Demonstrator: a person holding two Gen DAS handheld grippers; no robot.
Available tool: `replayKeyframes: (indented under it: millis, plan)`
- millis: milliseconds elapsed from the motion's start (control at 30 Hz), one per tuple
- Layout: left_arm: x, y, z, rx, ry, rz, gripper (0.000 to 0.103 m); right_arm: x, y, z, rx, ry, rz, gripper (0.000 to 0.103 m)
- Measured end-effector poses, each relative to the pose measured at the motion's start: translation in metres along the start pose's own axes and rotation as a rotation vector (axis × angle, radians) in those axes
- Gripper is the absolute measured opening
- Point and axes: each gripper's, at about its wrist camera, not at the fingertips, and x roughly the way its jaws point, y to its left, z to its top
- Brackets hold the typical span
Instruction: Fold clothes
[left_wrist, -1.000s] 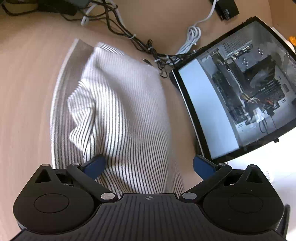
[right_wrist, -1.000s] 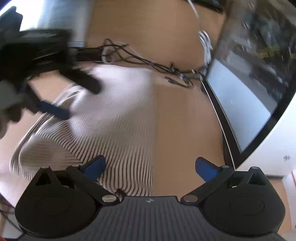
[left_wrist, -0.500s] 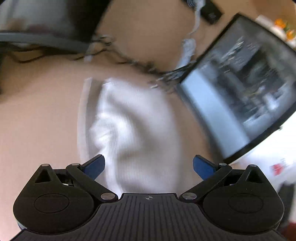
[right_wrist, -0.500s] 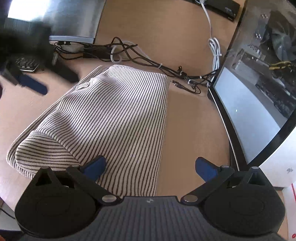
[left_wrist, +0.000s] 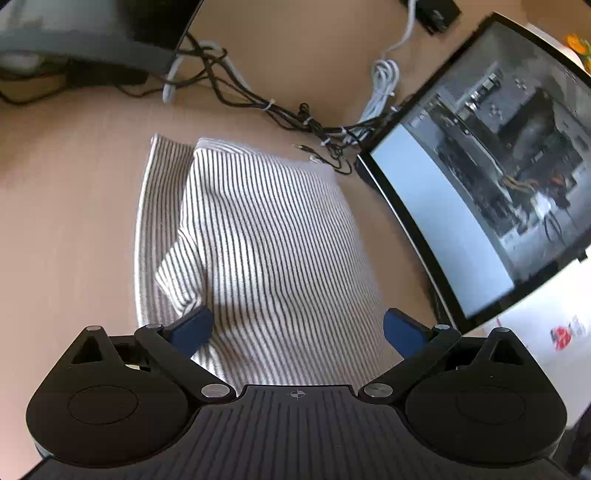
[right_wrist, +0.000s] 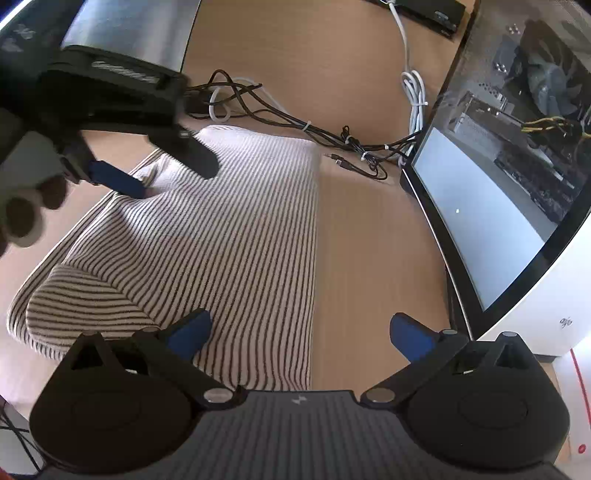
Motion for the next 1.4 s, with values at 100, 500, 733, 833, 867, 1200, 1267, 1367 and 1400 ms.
replayKeyframes:
  millis: [100,500,733,833,867,1200,1267,1367,1400]
  plan:
    - [-0.018,0.004,-0.004,0.021,-0.002,0.104,0.102,0.001,-0.002,0.003,-0.019,0.003,0.018,0.103]
    - [-0.052,-0.039,-0.057,0.346,0.105,0.196,0.103,-0.006,-0.027,-0.004,-0.051,0.017,0.133,0.075]
    - [-0.054,-0.030,-0.066,0.348,0.137,0.290,0.103,-0.028,-0.014,0.014,-0.244,-0.065,0.201,0.075]
    - [-0.069,-0.021,-0.060,0.281,0.100,0.306,0.103,-0.037,0.001,0.013,-0.333,-0.090,0.321,0.075]
    - [-0.075,-0.018,-0.058,0.256,0.088,0.310,0.103,-0.039,0.007,0.012,-0.368,-0.095,0.360,0.075]
    - [-0.096,-0.017,-0.061,0.230,0.080,0.263,0.103,-0.022,0.050,-0.004,-0.622,-0.107,0.367,0.074]
    - [-0.095,-0.020,-0.066,0.260,0.095,0.237,0.103,-0.014,0.044,0.006,-0.546,-0.057,0.391,0.065]
    - [-0.092,-0.024,-0.073,0.302,0.120,0.204,0.103,0.003,0.016,0.030,-0.267,0.065,0.485,0.065]
    - [-0.090,-0.027,-0.076,0.316,0.130,0.197,0.103,0.008,0.009,0.034,-0.207,0.087,0.508,0.065]
